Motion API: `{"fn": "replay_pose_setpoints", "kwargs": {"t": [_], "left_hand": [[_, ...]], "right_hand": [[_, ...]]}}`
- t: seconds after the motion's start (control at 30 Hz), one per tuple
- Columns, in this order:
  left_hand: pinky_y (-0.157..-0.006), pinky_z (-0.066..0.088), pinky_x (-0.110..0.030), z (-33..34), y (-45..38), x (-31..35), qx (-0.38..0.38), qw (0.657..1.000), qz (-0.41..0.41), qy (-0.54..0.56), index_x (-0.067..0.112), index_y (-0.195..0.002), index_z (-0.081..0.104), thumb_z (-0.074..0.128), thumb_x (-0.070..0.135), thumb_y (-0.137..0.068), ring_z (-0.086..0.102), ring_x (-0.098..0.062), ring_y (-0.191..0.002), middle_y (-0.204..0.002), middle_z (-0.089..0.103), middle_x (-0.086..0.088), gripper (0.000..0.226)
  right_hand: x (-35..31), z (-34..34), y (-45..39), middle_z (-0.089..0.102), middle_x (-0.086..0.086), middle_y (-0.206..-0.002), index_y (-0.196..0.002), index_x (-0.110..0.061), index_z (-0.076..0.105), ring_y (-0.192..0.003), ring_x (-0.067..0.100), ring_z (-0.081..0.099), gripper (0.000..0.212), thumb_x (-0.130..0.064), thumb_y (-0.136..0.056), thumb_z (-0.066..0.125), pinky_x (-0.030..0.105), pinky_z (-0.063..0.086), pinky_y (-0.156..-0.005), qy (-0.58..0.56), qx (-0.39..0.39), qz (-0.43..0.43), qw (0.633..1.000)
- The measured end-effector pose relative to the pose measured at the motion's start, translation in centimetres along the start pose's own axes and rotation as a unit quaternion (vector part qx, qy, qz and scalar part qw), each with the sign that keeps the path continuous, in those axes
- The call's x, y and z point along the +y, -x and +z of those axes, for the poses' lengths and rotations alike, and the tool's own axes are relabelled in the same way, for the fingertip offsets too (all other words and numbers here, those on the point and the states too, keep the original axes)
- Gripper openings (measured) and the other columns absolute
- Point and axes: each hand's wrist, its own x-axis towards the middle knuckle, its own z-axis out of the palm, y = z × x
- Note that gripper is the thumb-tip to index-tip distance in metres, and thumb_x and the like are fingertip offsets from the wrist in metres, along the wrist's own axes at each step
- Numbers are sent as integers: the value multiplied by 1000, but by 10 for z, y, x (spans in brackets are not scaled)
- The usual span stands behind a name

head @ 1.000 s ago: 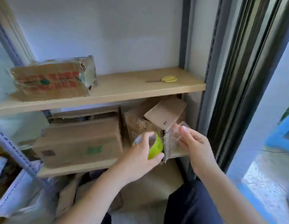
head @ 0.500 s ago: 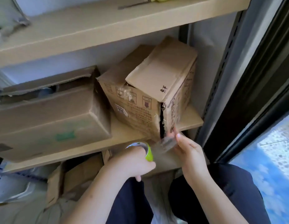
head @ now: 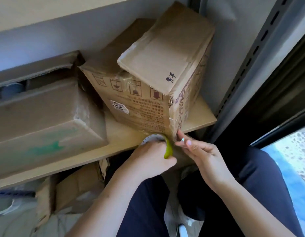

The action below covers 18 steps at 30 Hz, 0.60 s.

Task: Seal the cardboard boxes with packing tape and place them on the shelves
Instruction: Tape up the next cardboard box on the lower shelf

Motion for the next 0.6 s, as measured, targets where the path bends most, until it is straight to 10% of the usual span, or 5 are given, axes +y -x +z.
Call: {"fn": "replay_pose_setpoints", "kwargs": {"t": [0.6], "left_hand": [[-53, 35, -27, 15, 32, -21, 84, 990, -72, -82, 18, -79, 47, 51, 45, -83, 52, -17, -72, -76, 53, 1, 27]], "right_hand": [[38, 27, -5, 64, 4, -133, -123, -2, 64, -130, 19, 54, 33, -19, -103, 45, 36, 41, -109, -154, 141, 14, 978]]}}
